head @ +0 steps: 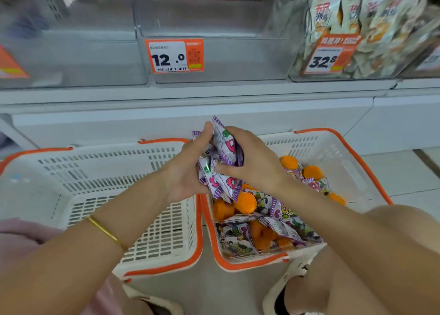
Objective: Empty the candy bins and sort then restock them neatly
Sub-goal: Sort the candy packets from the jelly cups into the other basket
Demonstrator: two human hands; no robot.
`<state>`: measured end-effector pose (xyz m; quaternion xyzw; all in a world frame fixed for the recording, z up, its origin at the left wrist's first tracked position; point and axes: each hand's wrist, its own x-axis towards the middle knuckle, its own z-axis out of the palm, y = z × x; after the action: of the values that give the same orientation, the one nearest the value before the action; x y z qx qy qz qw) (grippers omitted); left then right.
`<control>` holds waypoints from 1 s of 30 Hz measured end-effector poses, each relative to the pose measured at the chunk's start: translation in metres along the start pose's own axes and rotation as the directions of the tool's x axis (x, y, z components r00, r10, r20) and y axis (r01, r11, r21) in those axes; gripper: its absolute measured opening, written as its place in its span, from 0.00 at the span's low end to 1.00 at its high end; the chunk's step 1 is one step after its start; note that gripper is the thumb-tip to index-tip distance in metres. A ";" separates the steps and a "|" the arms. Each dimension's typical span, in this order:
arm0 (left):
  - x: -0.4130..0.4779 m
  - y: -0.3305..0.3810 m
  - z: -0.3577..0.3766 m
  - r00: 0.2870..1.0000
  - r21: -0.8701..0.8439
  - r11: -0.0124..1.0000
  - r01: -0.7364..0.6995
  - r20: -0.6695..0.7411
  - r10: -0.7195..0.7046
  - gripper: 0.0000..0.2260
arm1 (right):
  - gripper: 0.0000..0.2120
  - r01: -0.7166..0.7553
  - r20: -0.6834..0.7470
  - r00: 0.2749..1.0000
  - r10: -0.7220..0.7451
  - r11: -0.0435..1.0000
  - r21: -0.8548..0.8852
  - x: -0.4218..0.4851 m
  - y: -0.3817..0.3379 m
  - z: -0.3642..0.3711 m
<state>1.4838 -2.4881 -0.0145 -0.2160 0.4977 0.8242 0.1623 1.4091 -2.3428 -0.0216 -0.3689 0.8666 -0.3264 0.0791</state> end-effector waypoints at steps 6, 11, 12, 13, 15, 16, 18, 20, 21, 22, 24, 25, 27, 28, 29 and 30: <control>0.007 0.002 -0.014 0.991 0.003 0.998 -0.067 -0.118 0.066 0.43 | 0.52 -0.027 0.010 1.000 0.026 0.998 0.065 0.003 -0.017 0.009; 0.005 -0.001 -0.025 0.979 -0.042 0.993 -0.110 -0.179 0.100 0.28 | 0.51 -0.013 0.063 0.998 0.007 0.995 0.099 0.008 -0.021 0.012; 0.003 -0.002 -0.029 0.974 -0.056 0.991 -0.120 -0.197 0.107 0.27 | 0.49 -0.007 0.065 0.998 0.000 0.994 0.110 0.010 -0.023 0.013; 0.000 -0.003 -0.034 0.972 -0.068 0.990 -0.127 -0.209 0.111 0.27 | 0.47 -0.003 0.058 0.998 -0.004 0.992 0.126 0.012 -0.025 0.016; -0.007 -0.004 -0.050 0.966 -0.082 0.986 -0.142 -0.231 0.120 0.29 | 0.42 -0.005 0.041 0.999 -0.002 0.984 0.176 0.020 -0.034 0.027; -0.010 -0.004 -0.061 0.960 -0.090 0.985 -0.147 -0.254 0.120 0.30 | 0.40 -0.003 0.035 0.999 -0.004 0.979 0.206 0.026 -0.040 0.037; -0.021 -0.005 -0.088 0.936 -0.115 0.980 -0.165 -0.331 0.119 0.33 | 0.35 0.006 0.033 0.999 -0.015 0.967 0.256 0.040 -0.054 0.063; -0.032 -0.010 -0.119 0.904 -0.140 0.972 -0.186 -0.413 0.113 0.35 | 0.32 0.024 0.048 0.998 -0.040 0.956 0.292 0.053 -0.069 0.097; -0.037 -0.014 -0.133 0.890 -0.145 0.971 -0.189 -0.444 0.107 0.34 | 0.31 0.029 0.064 0.997 -0.050 0.954 0.297 0.058 -0.076 0.114; -0.040 -0.020 -0.144 0.870 -0.146 0.971 -0.188 -0.484 0.095 0.33 | 0.30 0.021 0.095 0.994 -0.052 0.954 0.299 0.062 -0.080 0.132; -0.041 -0.033 -0.159 0.824 -0.129 0.978 -0.161 -0.563 0.061 0.30 | 0.28 -0.038 0.169 0.985 -0.017 0.948 0.317 0.065 -0.082 0.162; -0.039 -0.040 -0.163 0.808 -0.124 0.984 -0.126 -0.588 0.029 0.31 | 0.27 -0.094 0.208 0.978 0.018 0.927 0.363 0.065 -0.080 0.175; -0.032 -0.050 -0.167 0.777 -0.131 0.990 -0.053 -0.628 -0.041 0.34 | 0.25 -0.261 0.305 0.945 0.114 0.827 0.498 0.062 -0.076 0.186; -0.029 -0.052 -0.166 0.761 -0.120 0.992 -0.028 -0.646 -0.056 0.34 | 0.24 -0.345 0.350 0.922 0.165 0.762 0.548 0.062 -0.072 0.189; -0.025 -0.054 -0.165 0.755 -0.114 0.993 -0.010 -0.653 -0.067 0.34 | 0.23 -0.395 0.371 0.907 0.200 0.712 0.581 0.062 -0.068 0.189; -0.021 -0.053 -0.161 0.760 -0.120 0.993 0.007 -0.645 -0.083 0.36 | 0.22 -0.421 0.375 0.899 0.227 0.686 0.593 0.063 -0.064 0.187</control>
<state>1.5591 -2.6084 -0.1095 -0.5082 0.4715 0.7206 -0.0124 1.4724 -2.5139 -0.1203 -0.1972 0.7263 -0.5381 0.3795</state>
